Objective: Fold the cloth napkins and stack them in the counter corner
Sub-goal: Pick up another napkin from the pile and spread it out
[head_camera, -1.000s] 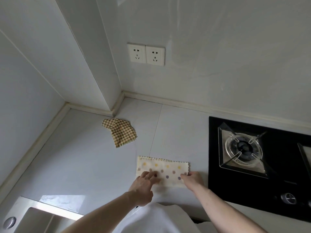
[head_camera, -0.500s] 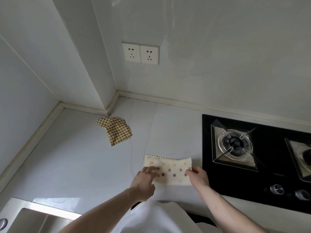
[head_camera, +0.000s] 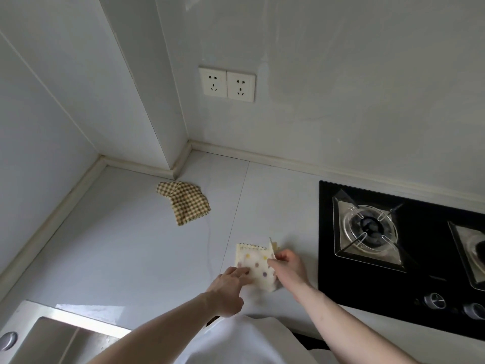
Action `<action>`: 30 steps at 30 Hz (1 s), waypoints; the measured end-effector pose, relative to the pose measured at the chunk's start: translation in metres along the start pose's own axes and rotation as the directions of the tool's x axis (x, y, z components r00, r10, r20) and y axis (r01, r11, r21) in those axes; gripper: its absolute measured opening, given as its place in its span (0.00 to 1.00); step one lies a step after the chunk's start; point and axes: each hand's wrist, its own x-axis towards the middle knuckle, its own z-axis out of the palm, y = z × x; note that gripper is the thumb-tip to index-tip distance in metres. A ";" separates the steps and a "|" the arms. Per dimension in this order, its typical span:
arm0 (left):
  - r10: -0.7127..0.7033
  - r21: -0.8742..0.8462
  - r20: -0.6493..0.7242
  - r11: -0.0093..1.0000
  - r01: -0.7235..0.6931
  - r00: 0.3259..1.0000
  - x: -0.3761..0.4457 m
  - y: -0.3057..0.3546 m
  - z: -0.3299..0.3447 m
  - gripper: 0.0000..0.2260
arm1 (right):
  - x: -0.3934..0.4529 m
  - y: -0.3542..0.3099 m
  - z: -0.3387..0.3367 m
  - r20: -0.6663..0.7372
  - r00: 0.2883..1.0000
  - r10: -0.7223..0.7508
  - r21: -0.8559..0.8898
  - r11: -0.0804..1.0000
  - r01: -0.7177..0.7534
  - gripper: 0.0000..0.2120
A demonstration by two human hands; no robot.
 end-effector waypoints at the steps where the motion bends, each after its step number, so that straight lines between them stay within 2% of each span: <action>1: -0.001 -0.008 0.004 1.000 0.001 1.000 0.000 -0.002 0.000 0.31 | -0.002 -0.004 0.006 0.013 1.000 -0.005 -0.009 1.000 0.005 0.04; 4: 0.002 -0.029 0.001 1.000 -0.002 1.000 0.001 -0.007 0.001 0.30 | 0.002 -0.009 0.021 0.051 0.998 -0.020 -0.075 0.997 0.024 0.04; 7: -0.005 -0.137 -0.076 0.991 -0.006 0.997 -0.001 -0.008 -0.003 0.27 | 0.006 -0.010 0.032 0.138 0.990 -0.037 -0.077 0.996 0.048 0.10; 9: -0.112 -0.256 -0.196 0.965 0.060 0.974 -0.003 -0.010 -0.006 0.21 | 0.004 -0.010 0.035 0.211 0.977 -0.013 -0.067 0.997 0.028 0.14; 11: -0.257 -0.361 -0.303 0.922 0.139 0.918 -0.003 -0.016 -0.010 0.17 | 0.003 -0.005 0.033 0.233 0.972 0.008 -0.054 0.999 0.004 0.12; 13: -0.344 -0.406 -0.336 0.893 0.194 0.877 -0.001 -0.022 -0.015 0.15 | 0.003 0.003 0.026 0.212 0.977 0.025 -0.033 0.999 -0.018 0.10; 15: -0.357 -0.410 -0.343 0.889 0.203 0.869 0.004 -0.023 -0.021 0.13 | 0.002 0.013 0.016 0.195 0.980 0.039 -0.039 0.999 -0.032 0.09; 18: -0.344 -0.403 -0.336 0.894 0.197 0.877 0.021 -0.019 -0.033 0.11 | 0.002 0.025 0.004 0.174 0.984 0.042 -0.056 0.998 -0.032 0.09; 22: -0.272 -0.290 -0.244 0.936 0.198 0.931 0.047 -0.004 -0.041 0.27 | 0.004 0.040 -0.003 0.131 0.990 0.049 -0.068 0.997 -0.040 0.09; 24: -0.230 -0.195 -0.200 0.962 0.191 0.952 0.057 0.004 -0.042 0.31 | 0.005 0.047 -0.006 0.125 0.990 0.059 -0.065 0.997 -0.051 0.10; 28: -0.223 -0.028 -0.146 0.975 0.221 0.964 0.072 0.012 -0.038 0.34 | 0.011 0.066 -0.016 0.131 0.986 0.107 -0.068 0.993 -0.099 0.13; 30: -0.231 0.002 -0.113 0.972 0.233 0.966 0.076 0.014 -0.036 0.33 | 0.013 0.071 -0.021 0.125 0.984 0.124 -0.063 0.991 -0.117 0.15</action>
